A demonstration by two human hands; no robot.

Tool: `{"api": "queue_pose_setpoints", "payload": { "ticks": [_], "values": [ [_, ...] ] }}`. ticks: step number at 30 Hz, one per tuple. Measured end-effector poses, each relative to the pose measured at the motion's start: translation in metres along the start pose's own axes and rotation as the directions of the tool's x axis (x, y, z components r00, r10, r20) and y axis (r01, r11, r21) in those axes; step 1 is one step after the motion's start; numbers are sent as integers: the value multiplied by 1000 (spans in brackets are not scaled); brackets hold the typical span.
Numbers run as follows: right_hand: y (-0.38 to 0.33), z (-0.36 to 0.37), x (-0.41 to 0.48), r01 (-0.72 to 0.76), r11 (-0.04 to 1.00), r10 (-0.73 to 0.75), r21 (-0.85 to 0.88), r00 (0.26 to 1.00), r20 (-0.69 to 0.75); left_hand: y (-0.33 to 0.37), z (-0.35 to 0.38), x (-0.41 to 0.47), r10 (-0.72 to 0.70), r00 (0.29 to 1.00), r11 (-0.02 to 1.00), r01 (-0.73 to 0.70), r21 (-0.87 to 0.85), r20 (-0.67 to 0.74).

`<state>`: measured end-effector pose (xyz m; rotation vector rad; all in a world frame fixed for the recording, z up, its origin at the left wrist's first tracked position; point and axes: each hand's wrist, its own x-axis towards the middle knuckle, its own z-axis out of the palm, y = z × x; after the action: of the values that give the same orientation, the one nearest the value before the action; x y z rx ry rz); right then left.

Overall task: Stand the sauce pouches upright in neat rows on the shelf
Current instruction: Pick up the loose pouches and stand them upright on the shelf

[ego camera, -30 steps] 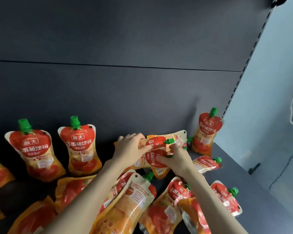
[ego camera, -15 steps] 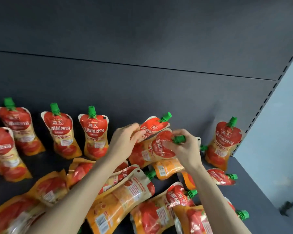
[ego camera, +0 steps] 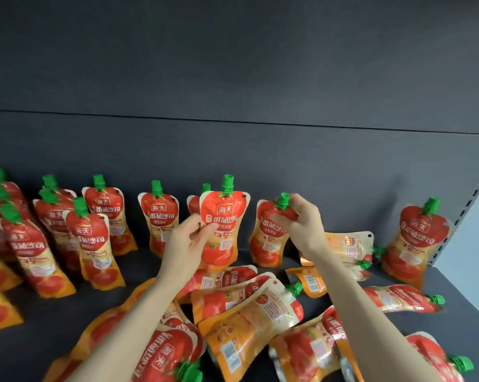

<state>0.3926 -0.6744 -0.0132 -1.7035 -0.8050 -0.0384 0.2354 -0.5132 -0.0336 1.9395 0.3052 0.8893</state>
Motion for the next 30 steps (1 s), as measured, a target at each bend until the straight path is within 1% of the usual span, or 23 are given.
{"api": "queue_pose_setpoints", "payload": {
  "ticks": [2,4,6,8,12,16,18,22,25,30],
  "values": [
    [6,11,4,-43,998,44,-48,999,22,-6,-8,-1,-5,1000,1000,5,-23,24],
    [18,21,0,-124,987,130,-105,990,55,-12,-13,-2,-2,998,998,6,-57,68],
    [32,28,-10,-178,971,186,-158,982,41,-17,-16,-1,1,995,997,7,-81,102],
    [39,32,-21,-186,968,189,-170,982,-2,-20,-16,1,13,991,994,2,-112,133],
    [37,40,-27,-222,965,222,-137,975,-10,-24,-14,5,24,988,985,3,-172,153],
    [27,50,-10,-194,975,180,-108,975,-131,-25,-13,5,13,988,976,21,-216,152],
    [25,47,-3,-166,979,153,-115,982,-114,-26,-15,6,-5,989,974,37,-224,145],
    [33,30,-1,-140,979,136,-146,990,-34,-28,-21,9,-13,993,972,40,-231,116],
    [35,25,-4,-138,986,140,-88,990,18,-29,-23,9,-19,996,970,40,-241,91],
    [34,28,-8,-165,986,165,-36,986,9,-29,-21,9,-19,995,967,44,-251,99]
  ]
}}
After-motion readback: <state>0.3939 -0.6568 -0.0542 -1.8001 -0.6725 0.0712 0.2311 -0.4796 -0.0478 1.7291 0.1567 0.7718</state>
